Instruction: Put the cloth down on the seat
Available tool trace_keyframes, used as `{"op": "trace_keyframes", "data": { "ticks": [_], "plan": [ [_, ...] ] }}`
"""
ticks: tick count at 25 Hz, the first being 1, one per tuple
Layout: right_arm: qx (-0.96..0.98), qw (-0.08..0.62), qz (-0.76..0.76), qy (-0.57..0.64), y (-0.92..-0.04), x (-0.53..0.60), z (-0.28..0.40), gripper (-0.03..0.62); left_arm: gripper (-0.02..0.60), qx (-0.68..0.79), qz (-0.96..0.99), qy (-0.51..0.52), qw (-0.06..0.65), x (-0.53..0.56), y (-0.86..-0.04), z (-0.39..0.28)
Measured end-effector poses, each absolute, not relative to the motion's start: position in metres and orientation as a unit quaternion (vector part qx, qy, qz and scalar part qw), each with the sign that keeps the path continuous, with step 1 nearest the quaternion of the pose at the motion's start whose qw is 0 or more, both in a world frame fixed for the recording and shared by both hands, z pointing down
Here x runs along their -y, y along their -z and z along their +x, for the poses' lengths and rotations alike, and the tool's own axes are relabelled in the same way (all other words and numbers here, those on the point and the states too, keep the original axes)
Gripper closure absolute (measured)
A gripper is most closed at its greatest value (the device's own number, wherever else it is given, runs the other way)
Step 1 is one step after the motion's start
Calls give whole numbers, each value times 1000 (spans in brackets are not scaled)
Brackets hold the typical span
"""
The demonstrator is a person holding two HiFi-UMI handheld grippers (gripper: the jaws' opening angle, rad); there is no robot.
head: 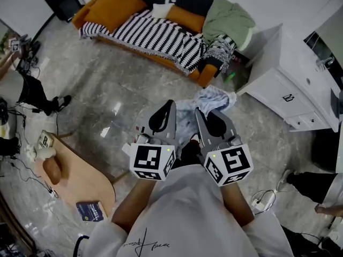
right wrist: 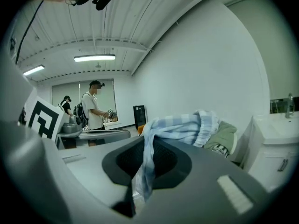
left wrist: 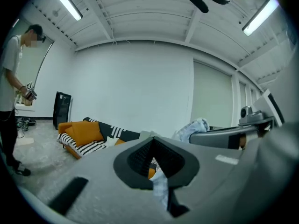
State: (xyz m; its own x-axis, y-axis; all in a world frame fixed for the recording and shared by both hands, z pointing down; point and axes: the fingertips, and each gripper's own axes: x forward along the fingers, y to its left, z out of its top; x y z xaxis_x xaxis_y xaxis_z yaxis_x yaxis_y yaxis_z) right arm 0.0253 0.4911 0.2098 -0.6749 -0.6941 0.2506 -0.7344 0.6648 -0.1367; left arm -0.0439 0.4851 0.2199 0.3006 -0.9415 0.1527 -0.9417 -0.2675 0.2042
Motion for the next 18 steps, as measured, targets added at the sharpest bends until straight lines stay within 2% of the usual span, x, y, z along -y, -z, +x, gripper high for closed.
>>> {"op": "trace_keyframes", "data": {
  "ticks": [18],
  "plan": [
    [915, 67, 376, -132, -202, -429, 43, 556, 580, 592, 791, -31, 150, -428, -231, -38]
  ]
}}
